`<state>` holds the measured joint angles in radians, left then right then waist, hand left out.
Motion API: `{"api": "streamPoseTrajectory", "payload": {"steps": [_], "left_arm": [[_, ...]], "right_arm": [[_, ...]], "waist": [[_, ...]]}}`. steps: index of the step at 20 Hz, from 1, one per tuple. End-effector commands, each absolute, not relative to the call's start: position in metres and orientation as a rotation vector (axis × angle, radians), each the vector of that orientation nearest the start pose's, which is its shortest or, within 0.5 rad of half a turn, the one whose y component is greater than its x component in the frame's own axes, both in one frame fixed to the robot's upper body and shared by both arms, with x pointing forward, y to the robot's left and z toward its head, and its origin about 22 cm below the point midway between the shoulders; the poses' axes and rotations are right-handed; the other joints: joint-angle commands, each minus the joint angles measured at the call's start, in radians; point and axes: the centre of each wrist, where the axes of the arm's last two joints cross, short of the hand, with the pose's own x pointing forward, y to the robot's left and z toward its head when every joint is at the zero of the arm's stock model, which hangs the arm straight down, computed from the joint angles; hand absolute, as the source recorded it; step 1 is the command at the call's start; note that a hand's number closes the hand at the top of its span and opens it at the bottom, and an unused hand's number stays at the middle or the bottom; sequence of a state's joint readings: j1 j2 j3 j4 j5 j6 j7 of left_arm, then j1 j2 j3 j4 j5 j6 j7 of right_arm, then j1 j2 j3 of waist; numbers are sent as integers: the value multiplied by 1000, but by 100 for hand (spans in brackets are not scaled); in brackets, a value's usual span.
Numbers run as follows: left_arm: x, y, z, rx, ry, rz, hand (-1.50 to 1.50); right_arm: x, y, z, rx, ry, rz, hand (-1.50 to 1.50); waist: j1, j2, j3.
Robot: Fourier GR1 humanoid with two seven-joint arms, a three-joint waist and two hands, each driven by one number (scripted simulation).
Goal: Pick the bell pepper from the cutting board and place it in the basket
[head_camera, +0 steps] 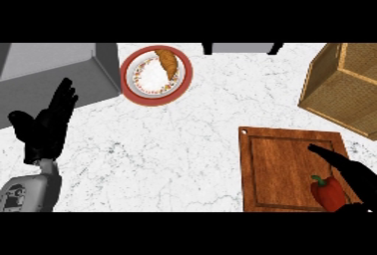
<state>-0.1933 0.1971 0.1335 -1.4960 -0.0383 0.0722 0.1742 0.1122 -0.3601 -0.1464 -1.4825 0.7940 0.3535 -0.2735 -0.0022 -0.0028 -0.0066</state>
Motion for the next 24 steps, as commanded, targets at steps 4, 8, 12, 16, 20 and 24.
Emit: {"api": "streamPoseTrajectory", "payload": {"steps": [4,8,12,16,20,24], "left_arm": [[289,286,61,278,-1526,-26,0],[282,293,49,299,-1513,-15,0],[283,295,49,278,-1534,-20,0],[293,298,50,284,-1506,-23,0],[293,289,56,257,-1544,-63,0],[285,294,42,272,-1511,-24,0]], "right_arm": [[200,-363,-32,-489,-1182,1228,150],[188,-361,-21,-415,-1224,1141,150],[200,-356,-46,-438,-1210,1158,150],[206,-272,-62,-393,-1241,1071,150],[206,-223,-68,-367,-1217,998,150],[191,-232,-65,-330,-1312,835,150]], "waist": [[6,3,7],[-1,2,7],[7,4,7],[10,8,7],[36,12,8],[17,5,10]]}}
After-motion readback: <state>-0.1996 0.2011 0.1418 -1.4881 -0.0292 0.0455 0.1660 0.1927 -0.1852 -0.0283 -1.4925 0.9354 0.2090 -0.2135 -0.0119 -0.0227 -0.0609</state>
